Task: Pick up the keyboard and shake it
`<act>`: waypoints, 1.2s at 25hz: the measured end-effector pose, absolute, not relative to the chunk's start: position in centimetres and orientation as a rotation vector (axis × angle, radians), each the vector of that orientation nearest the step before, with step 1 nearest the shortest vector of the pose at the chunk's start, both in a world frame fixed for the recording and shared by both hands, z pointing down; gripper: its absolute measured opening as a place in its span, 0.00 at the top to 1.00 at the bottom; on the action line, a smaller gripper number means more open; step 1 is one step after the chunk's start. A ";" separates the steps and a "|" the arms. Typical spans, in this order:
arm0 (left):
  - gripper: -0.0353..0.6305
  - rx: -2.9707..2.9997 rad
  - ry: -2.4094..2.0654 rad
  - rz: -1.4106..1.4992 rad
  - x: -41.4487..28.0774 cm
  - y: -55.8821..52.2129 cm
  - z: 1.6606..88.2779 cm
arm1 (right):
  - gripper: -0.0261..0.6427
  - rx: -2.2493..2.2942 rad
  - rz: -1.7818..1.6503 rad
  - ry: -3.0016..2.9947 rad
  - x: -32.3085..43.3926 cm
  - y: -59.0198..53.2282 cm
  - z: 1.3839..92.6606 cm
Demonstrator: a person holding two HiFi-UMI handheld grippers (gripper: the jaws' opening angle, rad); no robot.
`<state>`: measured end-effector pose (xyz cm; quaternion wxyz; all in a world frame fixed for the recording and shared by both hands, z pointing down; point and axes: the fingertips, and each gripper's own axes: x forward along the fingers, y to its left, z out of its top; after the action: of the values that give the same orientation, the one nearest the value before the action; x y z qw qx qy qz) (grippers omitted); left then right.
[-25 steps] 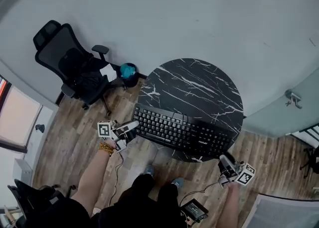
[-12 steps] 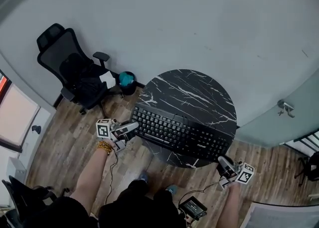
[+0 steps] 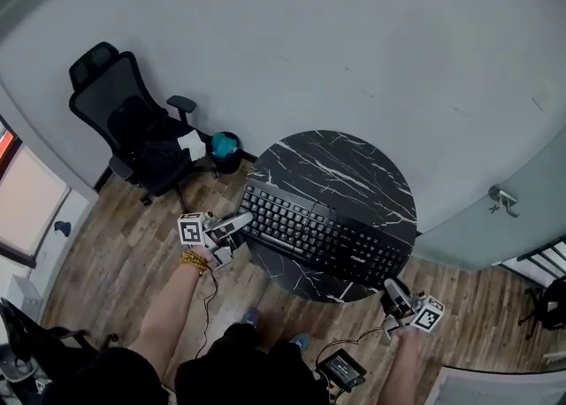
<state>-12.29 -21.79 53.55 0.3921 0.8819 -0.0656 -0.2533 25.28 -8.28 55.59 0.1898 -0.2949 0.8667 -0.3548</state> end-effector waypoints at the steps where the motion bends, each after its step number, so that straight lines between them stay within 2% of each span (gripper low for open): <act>1: 0.80 2.242 -0.162 -0.635 -12.2 -21.7 53.6 | 0.81 -0.838 -0.996 2.428 25.4 -8.2 55.7; 7: 0.80 2.274 -0.143 -0.559 -11.7 -21.9 53.5 | 0.81 -0.864 -0.995 2.451 25.6 -8.5 56.2; 21: 0.80 2.281 -0.080 -0.643 -11.8 -21.5 52.0 | 0.80 -0.883 -0.870 2.502 25.9 -8.9 53.8; 30: 0.83 2.296 0.099 -0.750 -12.0 -20.9 48.9 | 0.71 -0.859 -0.737 2.575 26.1 -9.5 50.3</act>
<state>-11.95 -20.90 48.92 0.3543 0.8882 0.0381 -0.2900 26.12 -9.54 50.30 0.1637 -0.3013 0.9031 -0.2584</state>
